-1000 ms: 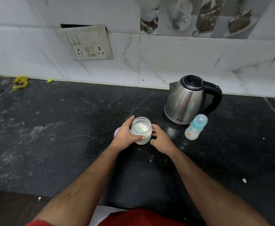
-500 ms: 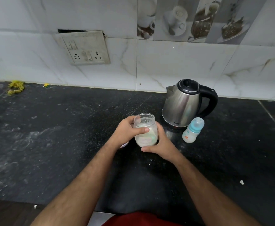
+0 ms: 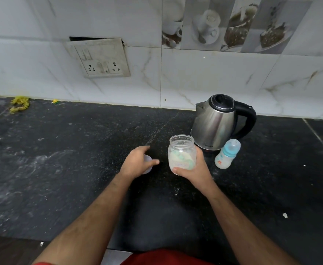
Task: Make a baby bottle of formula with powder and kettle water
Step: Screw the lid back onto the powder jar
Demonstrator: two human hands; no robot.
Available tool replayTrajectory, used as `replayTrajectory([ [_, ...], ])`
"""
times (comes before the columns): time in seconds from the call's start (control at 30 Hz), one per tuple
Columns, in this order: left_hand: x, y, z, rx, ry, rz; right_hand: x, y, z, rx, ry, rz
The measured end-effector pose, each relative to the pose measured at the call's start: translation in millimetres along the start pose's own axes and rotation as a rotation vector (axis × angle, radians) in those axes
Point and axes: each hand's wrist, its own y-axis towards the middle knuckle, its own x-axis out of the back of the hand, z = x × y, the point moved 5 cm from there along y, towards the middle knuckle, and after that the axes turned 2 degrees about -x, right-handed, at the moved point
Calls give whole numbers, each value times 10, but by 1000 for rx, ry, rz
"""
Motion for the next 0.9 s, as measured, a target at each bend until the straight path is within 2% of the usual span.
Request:
replayTrajectory([
  [0.13, -175, 18, 204, 33, 244, 103, 18, -6, -2, -30, -14, 0],
  [0.3, -225, 68, 239, 42, 354, 74, 43, -30, -5, -45, -41, 0],
  [0.37, -199, 78, 201, 26, 331, 25, 68, -42, -6, -52, -41, -12],
  [0.47, -97, 78, 86, 42, 30, -109, 112, -52, 10, -61, -37, -19],
  [0.63, 65, 60, -232, 217, -813, -187, 145, -82, 31, -78, 1, -10],
  [0.7, 130, 63, -419, 212, -1069, -188, 141, -102, 52, -80, 15, -4],
  [0.8, 209, 83, -669, 144, -1265, -195, 120, -128, 100, -71, 27, 11],
  [0.9, 208, 60, -853, 100, -1311, -151, 97, -152, 149, -56, 33, 26],
])
